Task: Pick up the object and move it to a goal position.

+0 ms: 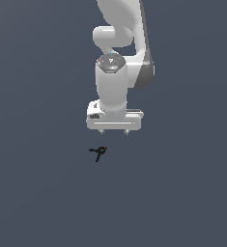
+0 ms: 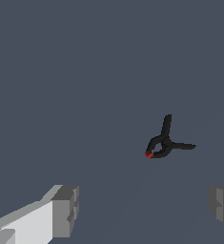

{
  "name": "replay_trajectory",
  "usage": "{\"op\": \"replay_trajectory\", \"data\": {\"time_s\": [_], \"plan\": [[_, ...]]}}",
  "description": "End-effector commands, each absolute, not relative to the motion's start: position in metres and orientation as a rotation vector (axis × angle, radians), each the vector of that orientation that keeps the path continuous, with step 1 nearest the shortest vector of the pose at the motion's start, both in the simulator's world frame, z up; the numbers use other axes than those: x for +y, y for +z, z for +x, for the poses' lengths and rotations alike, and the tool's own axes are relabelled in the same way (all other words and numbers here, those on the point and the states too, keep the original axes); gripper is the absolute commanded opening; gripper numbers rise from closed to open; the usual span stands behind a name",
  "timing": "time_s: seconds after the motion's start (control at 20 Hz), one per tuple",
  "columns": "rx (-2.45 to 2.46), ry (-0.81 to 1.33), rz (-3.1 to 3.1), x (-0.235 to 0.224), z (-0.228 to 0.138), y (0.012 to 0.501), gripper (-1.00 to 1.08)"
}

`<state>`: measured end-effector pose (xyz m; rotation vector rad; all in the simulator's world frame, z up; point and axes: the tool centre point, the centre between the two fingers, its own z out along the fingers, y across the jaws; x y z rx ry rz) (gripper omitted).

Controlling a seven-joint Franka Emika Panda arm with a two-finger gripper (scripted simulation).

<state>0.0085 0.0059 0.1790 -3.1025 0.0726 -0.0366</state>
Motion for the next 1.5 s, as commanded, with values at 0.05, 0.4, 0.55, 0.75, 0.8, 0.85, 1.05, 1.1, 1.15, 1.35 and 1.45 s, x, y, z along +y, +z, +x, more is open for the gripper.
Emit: {"op": "replay_trajectory", "data": {"time_s": [0.05, 0.4, 0.55, 0.75, 0.8, 0.85, 1.05, 1.1, 1.15, 1.35, 1.45], "plan": [[0.149, -0.032, -3.099, 0.002, 0.009, 0.173, 1.00], [0.399, -0.019, -3.076, -0.009, 0.013, 0.152, 1.00], [0.543, -0.012, -3.055, -0.016, 0.014, 0.141, 1.00], [0.741, -0.005, -3.017, -0.026, 0.015, 0.124, 1.00], [0.790, -0.003, -3.006, -0.029, 0.016, 0.120, 1.00], [0.839, -0.002, -2.995, -0.031, 0.016, 0.116, 1.00], [1.034, 0.003, -2.941, -0.042, 0.017, 0.100, 1.00], [1.079, 0.003, -2.927, -0.045, 0.017, 0.096, 1.00], [1.122, 0.004, -2.913, -0.047, 0.017, 0.093, 1.00], [1.269, 0.004, -2.861, -0.056, 0.017, 0.081, 1.00], [1.326, 0.003, -2.838, -0.059, 0.016, 0.076, 1.00]]}}
